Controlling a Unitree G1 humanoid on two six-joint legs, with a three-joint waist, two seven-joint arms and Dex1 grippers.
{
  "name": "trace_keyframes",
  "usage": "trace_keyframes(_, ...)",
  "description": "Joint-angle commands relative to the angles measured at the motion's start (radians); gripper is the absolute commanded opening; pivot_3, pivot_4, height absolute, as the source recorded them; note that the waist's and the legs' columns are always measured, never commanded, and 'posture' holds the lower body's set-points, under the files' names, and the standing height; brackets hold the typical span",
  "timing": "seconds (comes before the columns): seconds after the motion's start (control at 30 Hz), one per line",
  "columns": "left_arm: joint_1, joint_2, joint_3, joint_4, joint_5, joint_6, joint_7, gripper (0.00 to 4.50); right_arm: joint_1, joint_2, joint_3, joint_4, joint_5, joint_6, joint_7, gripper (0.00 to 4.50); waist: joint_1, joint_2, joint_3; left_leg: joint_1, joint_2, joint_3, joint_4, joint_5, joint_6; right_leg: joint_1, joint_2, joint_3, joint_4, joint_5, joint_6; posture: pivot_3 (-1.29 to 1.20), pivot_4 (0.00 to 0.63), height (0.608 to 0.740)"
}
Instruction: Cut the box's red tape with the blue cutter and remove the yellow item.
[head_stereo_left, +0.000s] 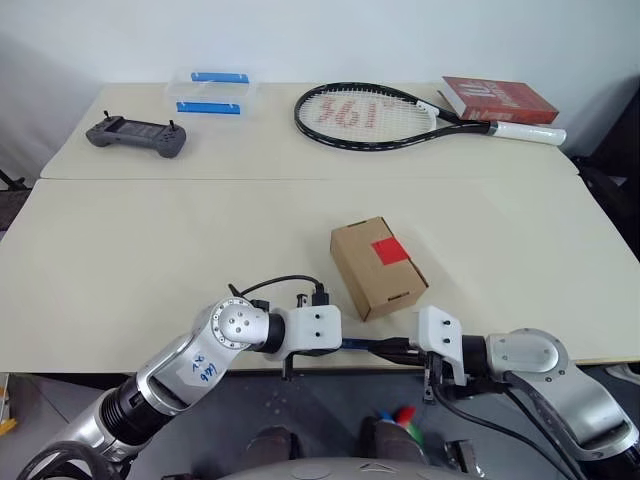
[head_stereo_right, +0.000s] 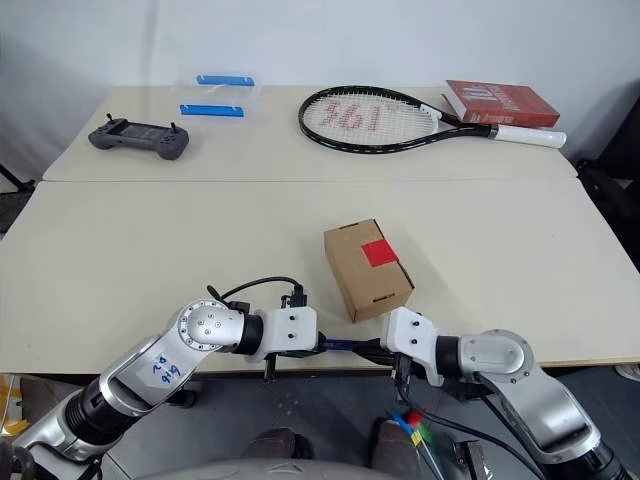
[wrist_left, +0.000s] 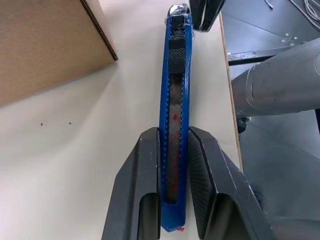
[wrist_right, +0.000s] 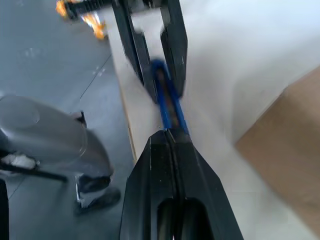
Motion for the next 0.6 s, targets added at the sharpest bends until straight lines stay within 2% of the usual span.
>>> trace_keyframes(0.03,0.017,0.011,-0.027,0.055,0.063,0.032,0.026,0.41,-0.016,-0.006,-0.006,0.005,-0.016,0.012,-0.012,0.0,0.0,0.0,0.0,0.0,0.0,0.0,0.0,0.0,0.0,0.0,0.0,0.0,0.0,0.0,0.0,0.0,0.15,0.74)
trace_keyframes(0.37,0.017,0.004,-0.031,0.055,0.066,0.027,0.022,0.41,-0.02,0.006,0.031,0.03,-0.042,0.035,-0.017,0.0,0.0,0.0,0.0,0.0,0.0,0.0,0.0,0.0,-0.001,0.0,0.0,0.0,0.0,0.0,0.0,0.0,0.15,0.74)
trace_keyframes(0.6,0.014,-0.014,-0.031,0.057,0.066,0.035,0.023,0.41,-0.083,0.088,0.121,0.048,-0.069,0.055,-0.039,0.0,0.001,0.0,0.0,0.0,0.001,0.0,0.0,0.0,-0.001,0.0,-0.001,0.0,0.0,0.0,0.0,0.0,0.15,0.74)
